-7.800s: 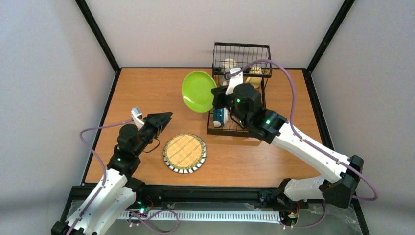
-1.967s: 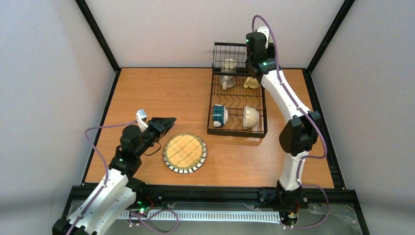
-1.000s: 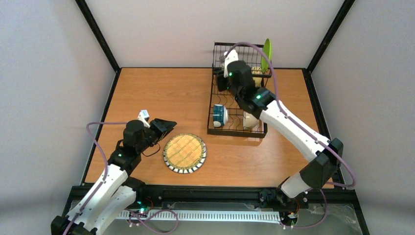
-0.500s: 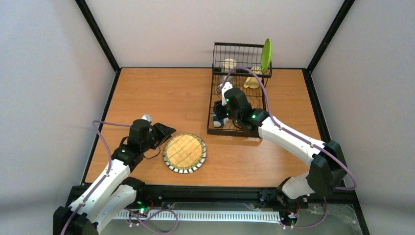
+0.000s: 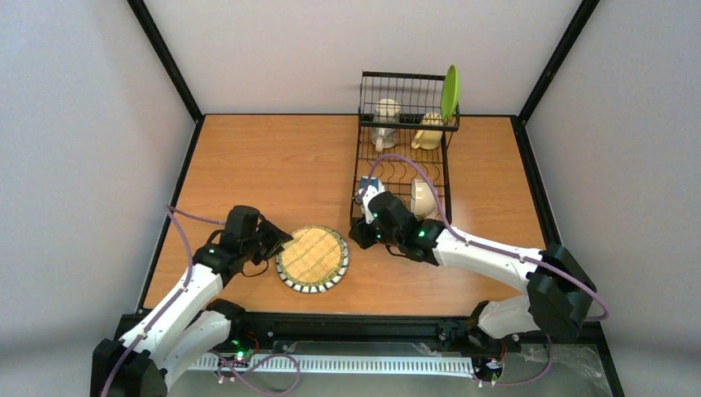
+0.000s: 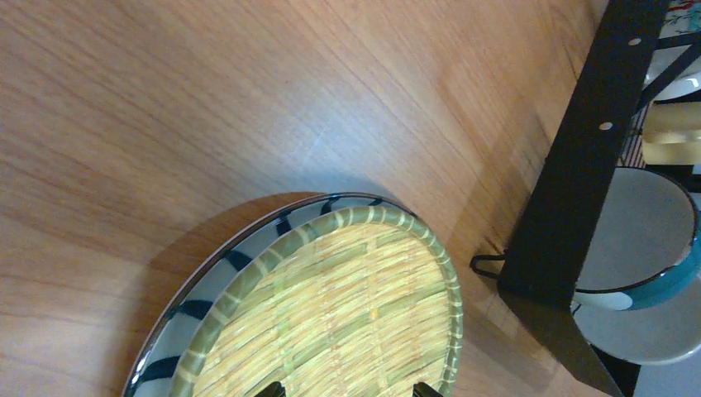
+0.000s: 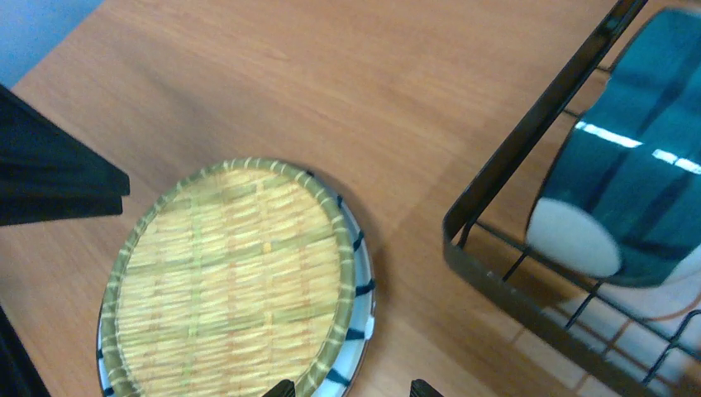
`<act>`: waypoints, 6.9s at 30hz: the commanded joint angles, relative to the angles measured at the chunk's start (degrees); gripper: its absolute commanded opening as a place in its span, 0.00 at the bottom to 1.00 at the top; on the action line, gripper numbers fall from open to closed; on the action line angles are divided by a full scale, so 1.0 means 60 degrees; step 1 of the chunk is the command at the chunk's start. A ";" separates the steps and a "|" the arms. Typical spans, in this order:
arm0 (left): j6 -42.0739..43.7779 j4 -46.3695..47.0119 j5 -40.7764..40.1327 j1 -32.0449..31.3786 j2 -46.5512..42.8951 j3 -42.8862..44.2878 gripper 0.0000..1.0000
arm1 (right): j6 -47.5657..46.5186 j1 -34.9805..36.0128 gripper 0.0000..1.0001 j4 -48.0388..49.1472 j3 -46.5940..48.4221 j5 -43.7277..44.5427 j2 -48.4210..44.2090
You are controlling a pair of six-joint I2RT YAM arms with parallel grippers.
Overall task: Load the mixed dishes into the dish rack
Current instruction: Grab the plate at the center of the board.
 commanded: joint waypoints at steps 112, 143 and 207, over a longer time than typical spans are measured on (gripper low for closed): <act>-0.2020 0.1756 0.0047 0.0036 -0.3714 -0.4183 0.87 | 0.2559 0.0563 0.23 0.5076 -0.1969 -0.1760 0.2980; -0.0862 0.4061 0.1520 0.0028 -0.4204 -0.3989 0.64 | 0.2668 0.0556 0.16 0.3760 -0.0720 -0.2534 0.2481; -0.1142 0.4497 0.1891 0.0033 -0.3563 -0.1726 0.00 | 0.2605 -0.0370 0.81 0.1478 0.1121 -0.1457 0.0690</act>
